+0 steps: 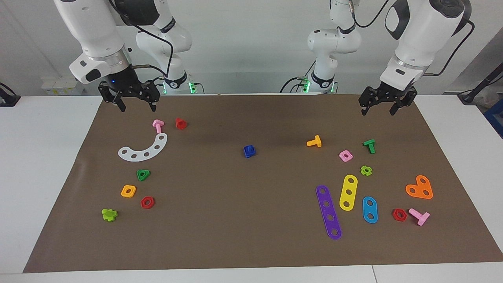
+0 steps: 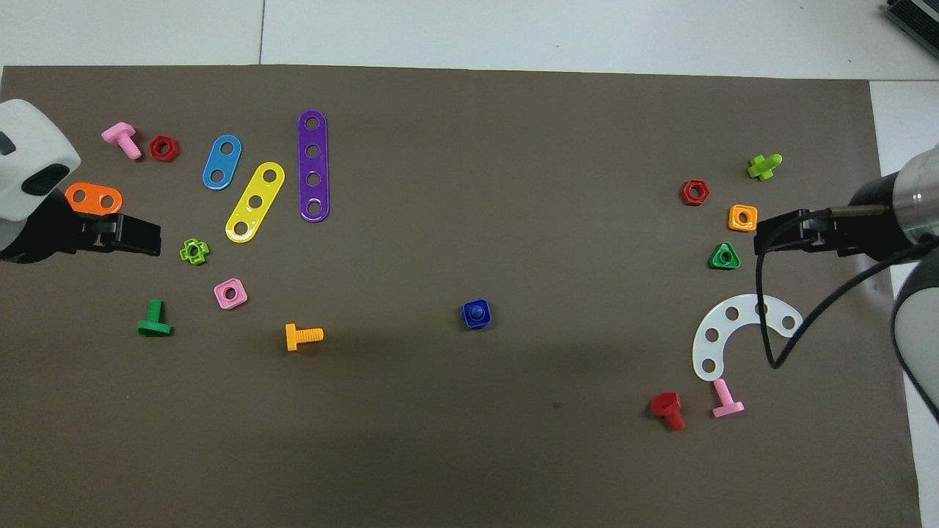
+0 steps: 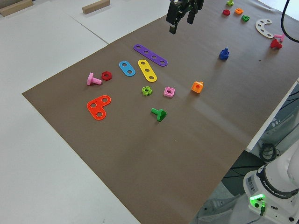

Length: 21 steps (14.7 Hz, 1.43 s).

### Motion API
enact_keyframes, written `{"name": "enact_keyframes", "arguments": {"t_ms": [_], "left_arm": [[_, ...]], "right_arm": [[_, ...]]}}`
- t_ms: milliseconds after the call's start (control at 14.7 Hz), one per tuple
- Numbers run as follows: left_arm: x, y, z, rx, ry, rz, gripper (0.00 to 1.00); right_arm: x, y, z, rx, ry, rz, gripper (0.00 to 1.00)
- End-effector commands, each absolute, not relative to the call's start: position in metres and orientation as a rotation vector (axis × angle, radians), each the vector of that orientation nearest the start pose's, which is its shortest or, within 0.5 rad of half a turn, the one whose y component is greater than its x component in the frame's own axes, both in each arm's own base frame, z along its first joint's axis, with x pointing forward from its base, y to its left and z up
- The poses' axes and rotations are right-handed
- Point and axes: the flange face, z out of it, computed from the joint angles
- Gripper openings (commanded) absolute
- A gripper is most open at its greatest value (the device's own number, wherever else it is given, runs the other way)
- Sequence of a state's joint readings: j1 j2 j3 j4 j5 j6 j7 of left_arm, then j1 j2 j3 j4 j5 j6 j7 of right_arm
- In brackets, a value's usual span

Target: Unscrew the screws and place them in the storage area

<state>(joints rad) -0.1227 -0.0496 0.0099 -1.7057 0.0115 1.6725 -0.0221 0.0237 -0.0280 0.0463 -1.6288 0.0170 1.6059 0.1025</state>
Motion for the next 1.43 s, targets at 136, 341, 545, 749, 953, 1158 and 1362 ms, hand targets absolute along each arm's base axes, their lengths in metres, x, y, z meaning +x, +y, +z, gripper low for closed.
{"name": "enact_keyframes", "arguments": {"t_ms": [136,341,545,749,953,1158,1362], "left_arm": [[0.5434,-0.0575,0.599,-3.111,0.162,-0.041,1.0],[0.543,-0.0575,0.5999,-3.111,0.166,-0.043,1.0],[0.543,-0.0575,0.5999,-3.111,0.162,-0.043,1.0],[0.543,-0.0576,0.5999,-3.113,0.161,-0.043,1.0],[0.5431,-0.0569,0.5999,-3.115,0.154,-0.043,1.0],[0.5422,-0.0585,0.5998,-3.114,0.161,-0.041,1.0],[0.5398,-0.0602,0.5957,-3.117,0.159,-0.017,1.0]], "right_arm": [[0.5455,0.038,0.6145,-3.121,0.015,0.019,1.0],[0.5455,0.038,0.6145,-3.121,0.015,0.019,1.0],[0.5455,0.038,0.6145,-3.121,0.015,0.019,1.0],[0.5455,0.038,0.6145,-3.121,0.015,0.019,1.0],[0.5455,0.038,0.6145,-3.121,0.015,0.019,1.0],[0.5455,0.038,0.6145,-3.121,0.015,0.019,1.0],[0.5455,0.038,0.6145,-3.121,0.015,0.019,1.0]]}}
